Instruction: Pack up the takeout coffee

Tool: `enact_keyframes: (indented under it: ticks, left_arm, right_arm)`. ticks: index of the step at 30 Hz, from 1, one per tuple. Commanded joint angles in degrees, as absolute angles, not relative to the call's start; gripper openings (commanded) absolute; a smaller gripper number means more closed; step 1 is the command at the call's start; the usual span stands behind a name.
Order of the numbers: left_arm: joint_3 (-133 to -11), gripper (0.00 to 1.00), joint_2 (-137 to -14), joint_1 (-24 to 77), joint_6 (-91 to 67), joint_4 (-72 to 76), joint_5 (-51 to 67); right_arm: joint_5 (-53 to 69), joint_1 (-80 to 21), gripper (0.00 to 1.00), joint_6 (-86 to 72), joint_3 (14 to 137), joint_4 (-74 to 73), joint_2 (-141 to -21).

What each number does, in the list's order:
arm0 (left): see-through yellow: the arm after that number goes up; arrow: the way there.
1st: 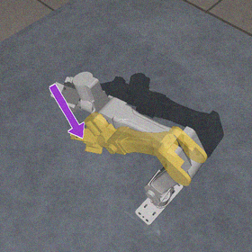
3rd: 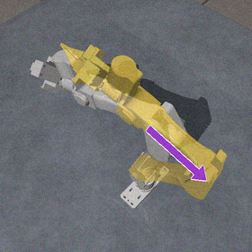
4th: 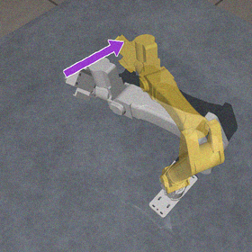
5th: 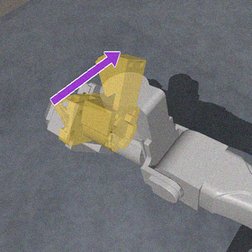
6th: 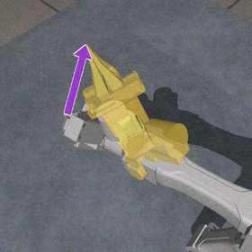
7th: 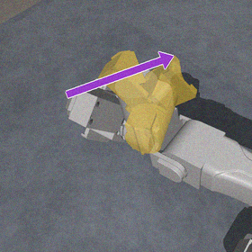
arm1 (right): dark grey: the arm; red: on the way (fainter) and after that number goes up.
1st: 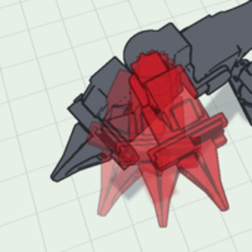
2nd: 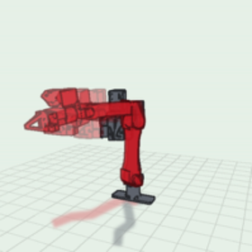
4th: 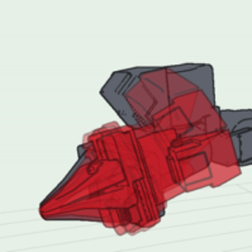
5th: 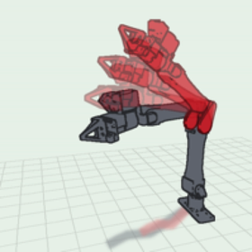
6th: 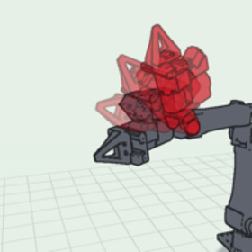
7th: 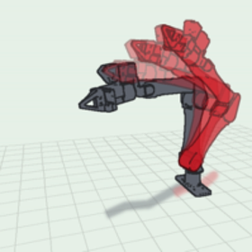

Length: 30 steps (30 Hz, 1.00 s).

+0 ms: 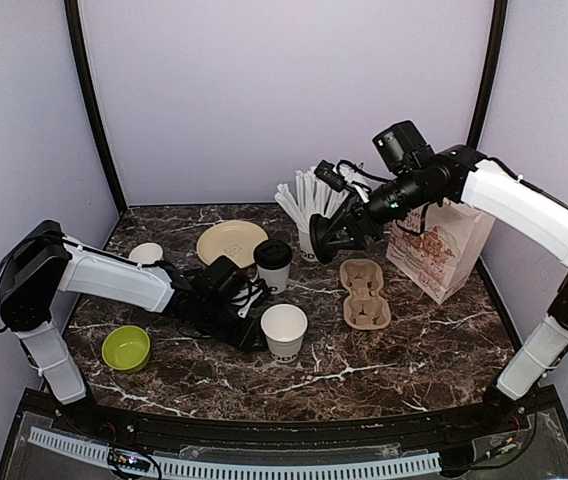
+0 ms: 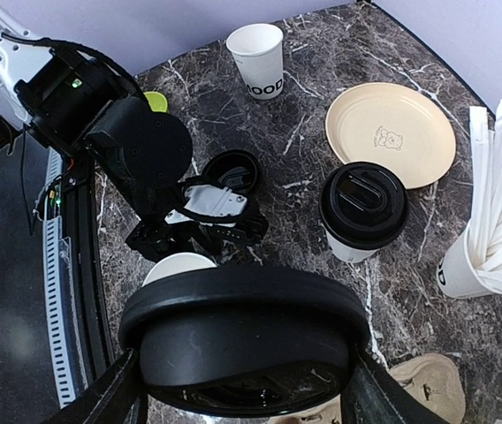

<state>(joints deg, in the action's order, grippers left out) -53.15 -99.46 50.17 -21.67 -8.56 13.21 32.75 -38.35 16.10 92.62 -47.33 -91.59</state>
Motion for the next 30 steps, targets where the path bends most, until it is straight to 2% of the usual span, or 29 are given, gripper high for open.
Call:
enact_keyframes:
  ticks: [1,13,24,30]
  left_arm:
    - [-55.51,0.46,-100.48,51.1,-21.61,-6.3,15.1]
    - [-59.6,0.45,-103.84,52.84,-21.26,-6.6,15.06]
    - [-55.14,0.55,-89.44,51.6,-23.99,-12.75,1.91]
    - [-53.28,0.56,-83.55,50.13,-24.31,-13.41,-1.96]
  right_arm:
    - [29.88,-40.8,0.66,18.71,93.98,-48.58,-92.19]
    - [21.84,-47.25,0.68,26.6,95.21,-55.04,-95.19]
    - [12.52,-55.48,0.67,29.95,99.81,-62.79,-102.44]
    - [11.7,-56.98,0.69,30.6,102.23,-65.53,-104.95]
